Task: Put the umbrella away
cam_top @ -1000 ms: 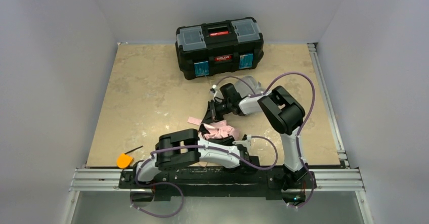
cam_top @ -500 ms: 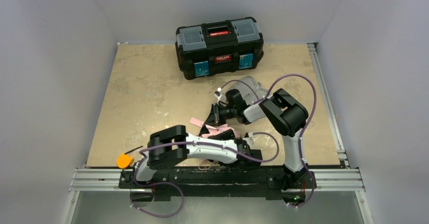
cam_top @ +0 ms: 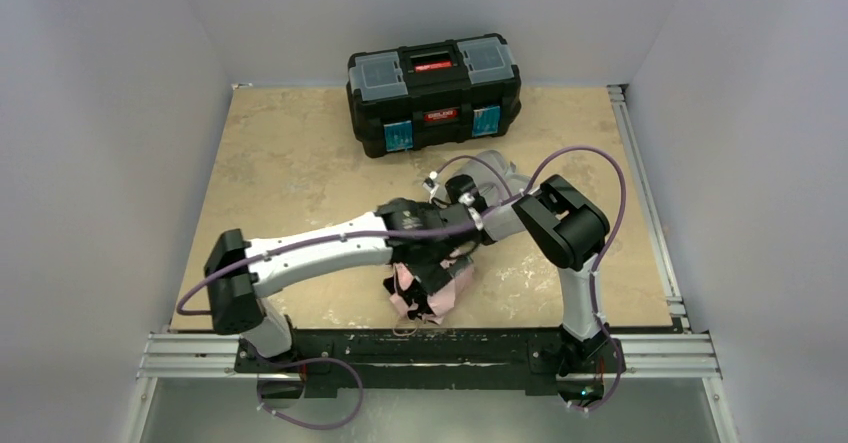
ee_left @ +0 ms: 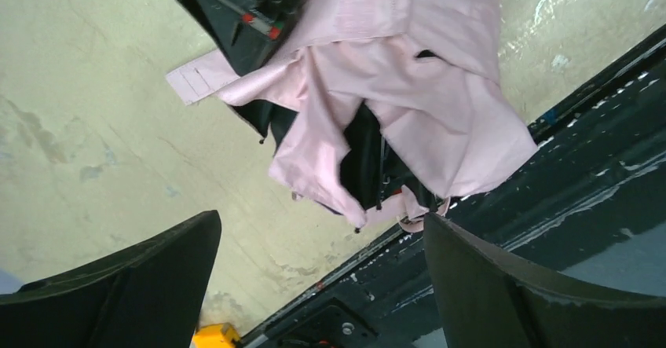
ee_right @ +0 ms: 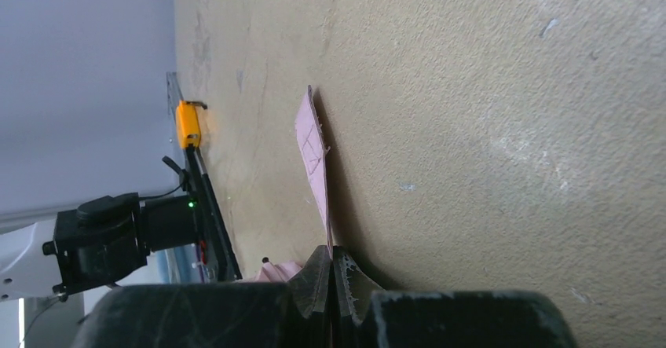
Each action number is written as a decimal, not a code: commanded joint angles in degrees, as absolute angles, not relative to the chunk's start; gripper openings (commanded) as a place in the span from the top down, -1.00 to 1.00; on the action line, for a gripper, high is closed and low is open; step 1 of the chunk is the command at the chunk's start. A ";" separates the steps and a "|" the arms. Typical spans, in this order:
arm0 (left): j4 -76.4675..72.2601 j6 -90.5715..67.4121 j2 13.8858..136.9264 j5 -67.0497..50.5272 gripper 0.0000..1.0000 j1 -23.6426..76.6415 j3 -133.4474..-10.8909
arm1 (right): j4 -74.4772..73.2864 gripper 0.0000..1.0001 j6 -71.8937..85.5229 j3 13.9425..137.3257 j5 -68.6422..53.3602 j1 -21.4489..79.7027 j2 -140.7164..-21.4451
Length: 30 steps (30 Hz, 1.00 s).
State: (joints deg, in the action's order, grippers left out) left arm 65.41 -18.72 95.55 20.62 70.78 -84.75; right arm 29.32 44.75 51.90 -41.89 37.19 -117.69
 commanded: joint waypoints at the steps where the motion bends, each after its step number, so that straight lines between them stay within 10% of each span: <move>1: 57.42 -13.23 88.93 4.95 -1.00 62.22 -78.88 | 24.83 1.00 41.02 51.71 -35.72 37.35 -118.04; 25: 29.34 -25.31 100.75 -8.53 -0.98 55.73 -57.11 | 21.95 1.00 39.41 53.51 -36.17 37.24 -118.49; 27: 31.46 -27.75 102.09 -2.19 -0.74 58.42 -58.14 | 22.05 1.00 39.53 53.57 -36.09 37.26 -118.67; 30: 35.29 -31.43 105.19 6.26 0.14 61.46 -60.14 | 22.22 1.00 39.72 53.74 -36.32 37.22 -118.85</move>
State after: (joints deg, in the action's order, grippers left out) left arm 34.28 -27.24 99.15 -7.88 56.99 -60.03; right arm 26.41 42.81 53.32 -41.87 37.17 -117.58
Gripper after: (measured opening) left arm 0.627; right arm 0.000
